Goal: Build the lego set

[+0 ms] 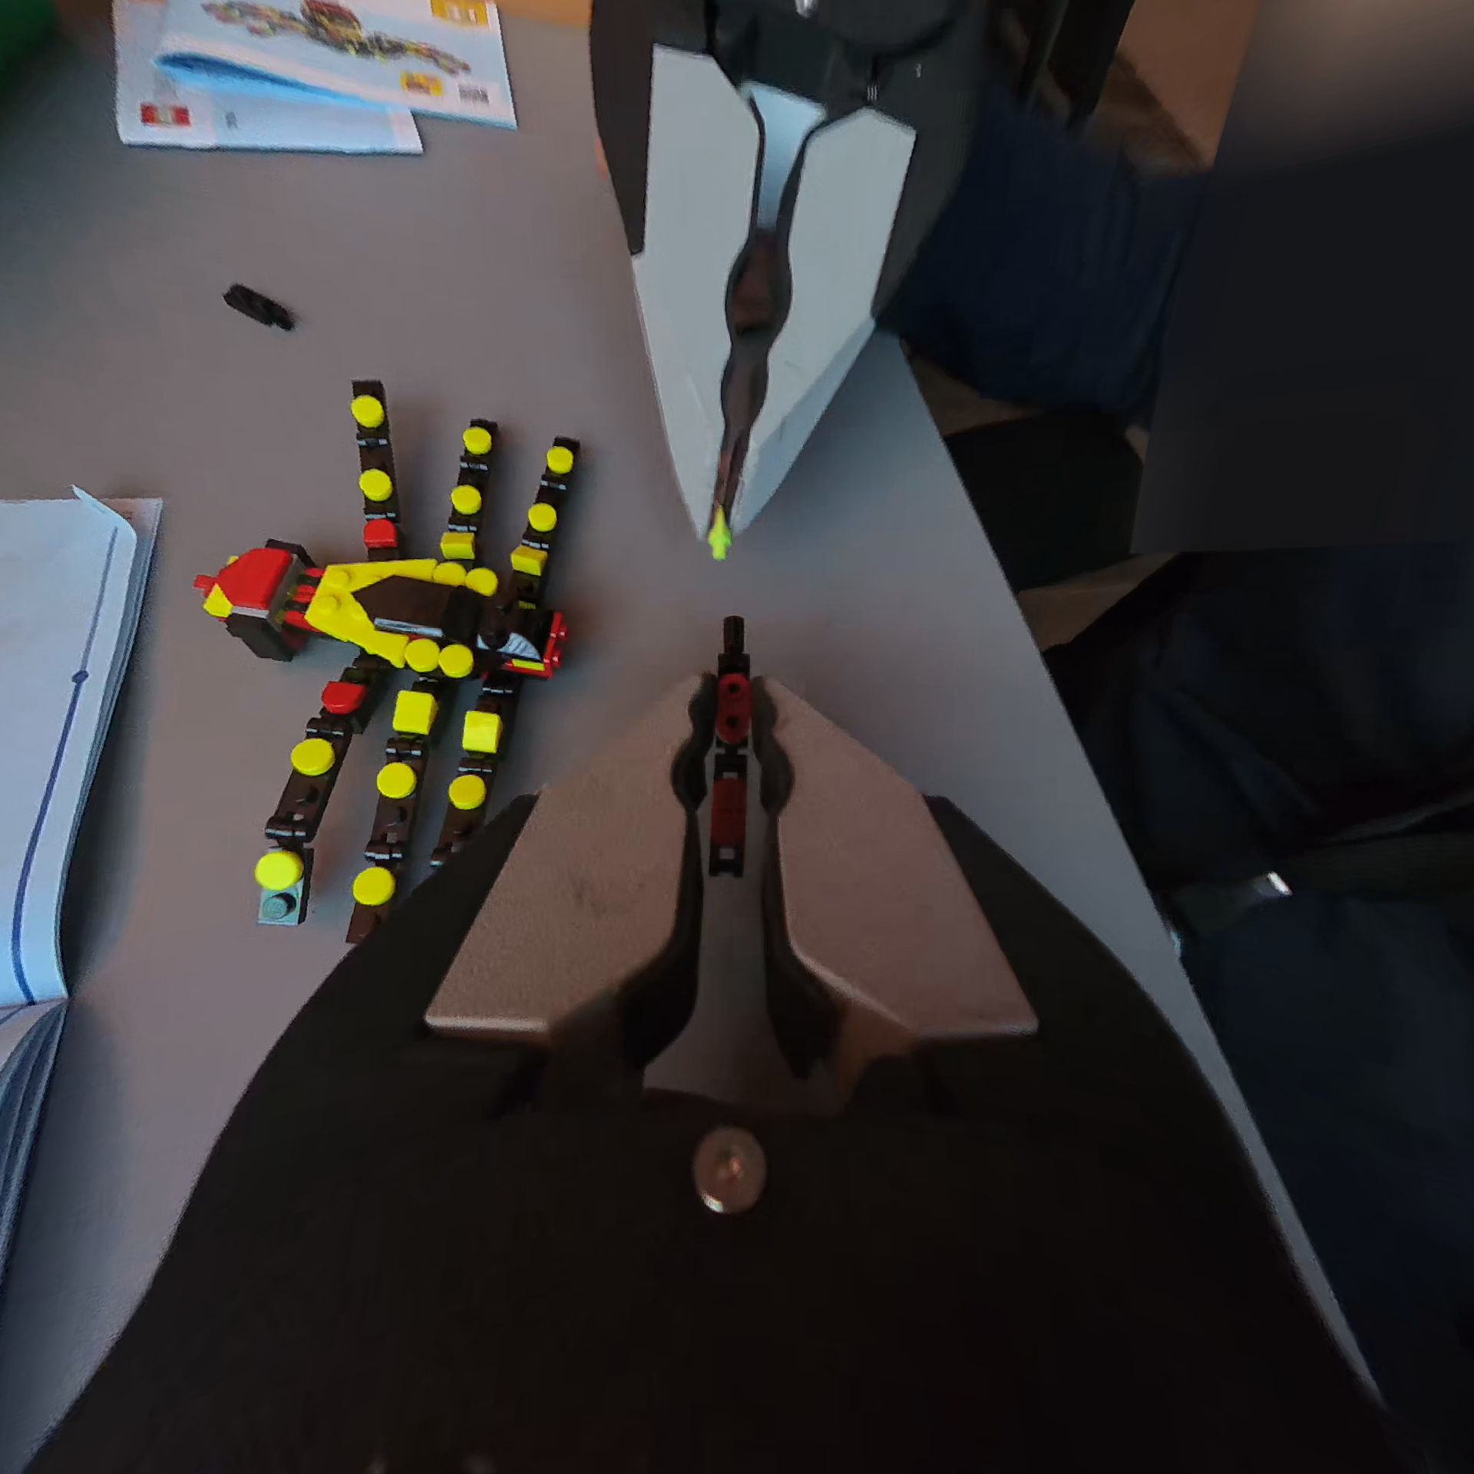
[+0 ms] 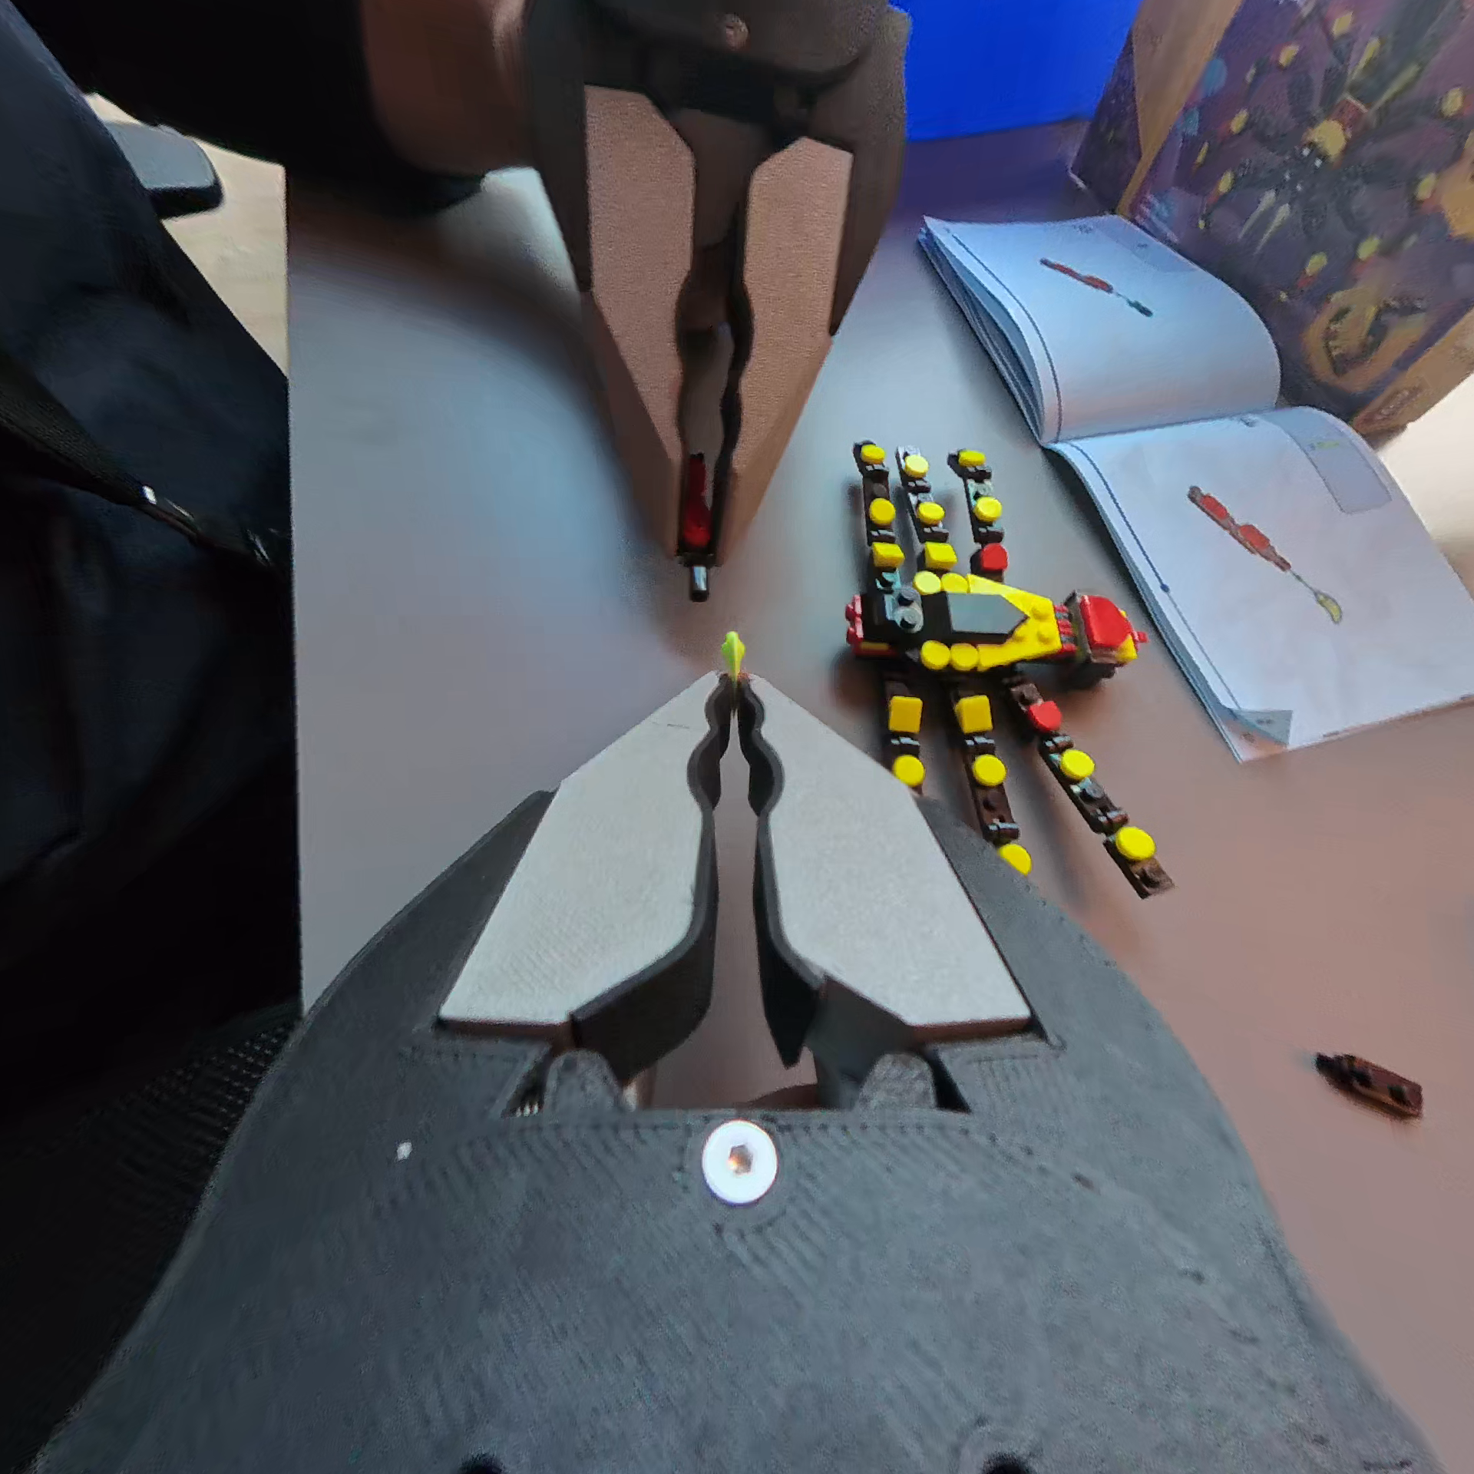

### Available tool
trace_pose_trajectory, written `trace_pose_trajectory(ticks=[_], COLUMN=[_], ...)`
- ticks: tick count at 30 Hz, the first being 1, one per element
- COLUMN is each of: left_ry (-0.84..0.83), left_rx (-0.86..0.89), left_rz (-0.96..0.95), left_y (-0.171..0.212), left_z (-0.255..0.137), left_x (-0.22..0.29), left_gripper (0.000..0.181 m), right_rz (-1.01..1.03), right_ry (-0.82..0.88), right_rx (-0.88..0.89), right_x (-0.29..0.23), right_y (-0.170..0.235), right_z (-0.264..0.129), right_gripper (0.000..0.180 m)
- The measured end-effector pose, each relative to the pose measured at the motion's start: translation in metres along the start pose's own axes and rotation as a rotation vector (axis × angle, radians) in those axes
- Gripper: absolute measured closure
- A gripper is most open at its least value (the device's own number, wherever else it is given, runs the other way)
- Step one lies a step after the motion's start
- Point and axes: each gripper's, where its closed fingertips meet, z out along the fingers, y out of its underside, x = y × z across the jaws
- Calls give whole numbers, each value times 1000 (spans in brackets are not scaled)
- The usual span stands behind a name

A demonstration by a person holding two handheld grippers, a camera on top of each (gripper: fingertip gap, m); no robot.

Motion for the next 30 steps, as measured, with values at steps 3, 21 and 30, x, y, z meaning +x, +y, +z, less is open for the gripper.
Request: trace_pose_trajectory(ticks=[3, 21, 30], left_ry=[41, 41, -14], left_rx=[135, 162, 133], left_rz=[-13, -22, -10], left_y=[-17, -18, -11], left_z=[-12, -19, -19], left_x=[3, 4, -2], left_gripper=[175, 175, 174], right_rz=[-8, 86, 114], right_ry=[-3, 52, 37], right_rx=[54, 117, 101], right_x=[-5, -2, 4], right_y=[-14, -28, -21], right_z=[0, -1, 7], right_gripper=[180, 180, 180])
